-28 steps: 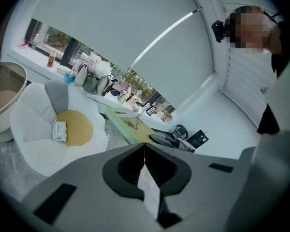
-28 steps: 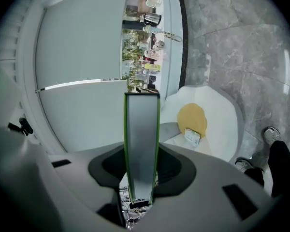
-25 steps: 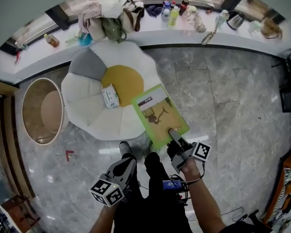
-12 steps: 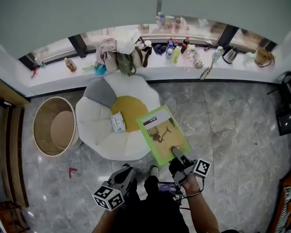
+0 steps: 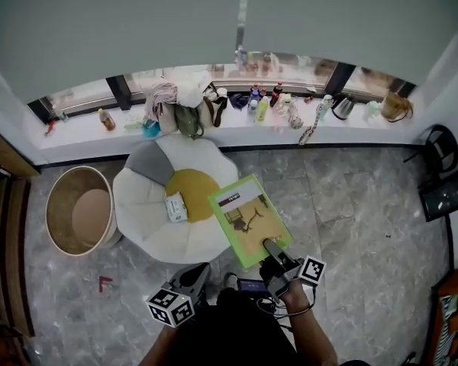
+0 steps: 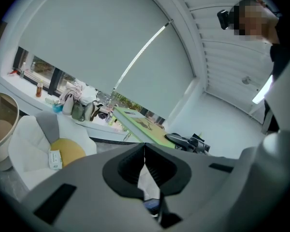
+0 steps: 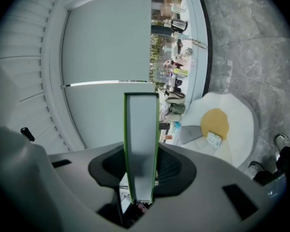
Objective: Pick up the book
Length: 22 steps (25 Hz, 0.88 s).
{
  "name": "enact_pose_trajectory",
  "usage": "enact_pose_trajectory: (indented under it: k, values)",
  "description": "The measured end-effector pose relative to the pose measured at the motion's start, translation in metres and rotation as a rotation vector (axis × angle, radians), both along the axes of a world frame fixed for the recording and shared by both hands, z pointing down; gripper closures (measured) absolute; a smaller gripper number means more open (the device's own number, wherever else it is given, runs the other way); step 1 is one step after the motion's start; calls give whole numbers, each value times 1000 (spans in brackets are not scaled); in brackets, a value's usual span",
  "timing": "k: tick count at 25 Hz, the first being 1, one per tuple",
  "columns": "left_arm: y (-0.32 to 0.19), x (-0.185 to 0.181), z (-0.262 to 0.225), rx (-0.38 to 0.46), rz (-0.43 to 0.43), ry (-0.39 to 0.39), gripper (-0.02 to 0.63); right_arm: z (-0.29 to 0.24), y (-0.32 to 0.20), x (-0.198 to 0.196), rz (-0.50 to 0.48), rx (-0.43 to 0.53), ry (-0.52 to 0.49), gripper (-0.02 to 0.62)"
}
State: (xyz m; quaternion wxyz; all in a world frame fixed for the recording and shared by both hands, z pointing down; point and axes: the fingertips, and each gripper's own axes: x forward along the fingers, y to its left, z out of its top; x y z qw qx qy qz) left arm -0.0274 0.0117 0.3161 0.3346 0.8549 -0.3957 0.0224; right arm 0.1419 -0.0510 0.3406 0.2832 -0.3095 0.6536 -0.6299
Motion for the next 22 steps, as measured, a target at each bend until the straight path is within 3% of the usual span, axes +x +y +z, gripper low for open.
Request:
enact_pose_trajectory:
  k: [13, 22]
  values:
    - [4, 25, -16, 55, 43, -16, 592, -21, 36, 15, -8, 39, -8, 446]
    - [37, 31, 1, -10, 4, -17, 592, -8, 54, 21, -41, -5, -28, 446]
